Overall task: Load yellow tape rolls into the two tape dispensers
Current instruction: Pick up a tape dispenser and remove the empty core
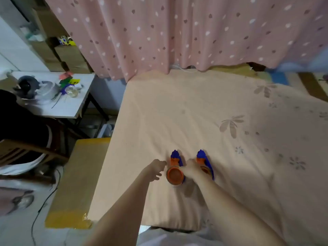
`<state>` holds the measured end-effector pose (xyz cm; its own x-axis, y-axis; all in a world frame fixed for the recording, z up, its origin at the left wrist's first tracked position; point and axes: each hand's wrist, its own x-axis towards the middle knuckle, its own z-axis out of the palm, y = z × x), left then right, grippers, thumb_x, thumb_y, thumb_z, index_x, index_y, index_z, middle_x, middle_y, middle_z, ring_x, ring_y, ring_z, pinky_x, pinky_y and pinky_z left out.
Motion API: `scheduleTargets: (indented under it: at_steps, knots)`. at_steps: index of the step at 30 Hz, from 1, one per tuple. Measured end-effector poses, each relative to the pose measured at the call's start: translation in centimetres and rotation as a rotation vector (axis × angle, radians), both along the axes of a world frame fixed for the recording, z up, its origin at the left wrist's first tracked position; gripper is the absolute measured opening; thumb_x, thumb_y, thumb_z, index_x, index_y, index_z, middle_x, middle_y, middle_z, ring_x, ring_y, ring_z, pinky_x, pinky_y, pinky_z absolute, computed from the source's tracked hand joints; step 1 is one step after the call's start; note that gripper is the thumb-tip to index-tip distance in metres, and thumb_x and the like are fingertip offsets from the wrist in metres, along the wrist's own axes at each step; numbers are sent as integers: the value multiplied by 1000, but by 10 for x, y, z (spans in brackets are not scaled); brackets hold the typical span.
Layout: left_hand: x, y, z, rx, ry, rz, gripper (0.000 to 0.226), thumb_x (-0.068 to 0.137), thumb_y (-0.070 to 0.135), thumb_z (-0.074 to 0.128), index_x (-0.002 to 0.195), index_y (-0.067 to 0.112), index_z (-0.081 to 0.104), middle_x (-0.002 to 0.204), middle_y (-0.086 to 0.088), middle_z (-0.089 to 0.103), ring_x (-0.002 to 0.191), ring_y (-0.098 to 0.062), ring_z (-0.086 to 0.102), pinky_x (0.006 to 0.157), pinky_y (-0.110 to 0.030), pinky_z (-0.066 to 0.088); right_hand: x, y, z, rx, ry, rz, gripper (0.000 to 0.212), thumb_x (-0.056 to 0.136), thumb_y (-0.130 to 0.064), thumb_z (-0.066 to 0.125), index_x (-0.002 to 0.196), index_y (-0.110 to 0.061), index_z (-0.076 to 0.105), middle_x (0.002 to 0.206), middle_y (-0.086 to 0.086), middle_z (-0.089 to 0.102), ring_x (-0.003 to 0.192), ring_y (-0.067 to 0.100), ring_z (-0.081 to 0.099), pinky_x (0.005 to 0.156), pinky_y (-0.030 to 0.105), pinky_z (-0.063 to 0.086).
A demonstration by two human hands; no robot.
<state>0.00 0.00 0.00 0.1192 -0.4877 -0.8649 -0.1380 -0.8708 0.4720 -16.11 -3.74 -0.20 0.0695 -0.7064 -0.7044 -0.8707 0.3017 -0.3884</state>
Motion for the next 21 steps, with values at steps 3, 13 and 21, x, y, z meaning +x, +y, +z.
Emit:
scheduleTargets:
  at_steps: [3, 13, 21]
  knots:
    - [10, -6, -8, 67, 59, -25, 44, 103, 28, 49, 140, 4, 47, 139, -20, 51, 108, -34, 52, 98, -44, 44, 8, -3, -11, 21, 29, 23, 32, 99, -29, 54, 115, -2, 57, 107, 14, 69, 96, 28, 67, 71, 29, 44]
    - [23, -26, -36, 197, 184, -189, 46, 103, 27, 44, 139, 0, 51, 120, -15, 58, 104, -29, 58, 95, -41, 49, 26, -4, -41, -71, 196, 141, 23, 101, -11, 48, 122, -6, 54, 117, 11, 63, 108, 26, 62, 95, 32, 48]
    - [34, -34, -31, 152, 231, -151, 26, 97, 29, 55, 113, 9, 61, 103, -9, 63, 96, -29, 61, 88, -39, 51, 23, -13, -33, -149, 84, -14, 9, 99, -14, 51, 104, -13, 58, 99, 2, 63, 99, 24, 65, 79, 28, 47]
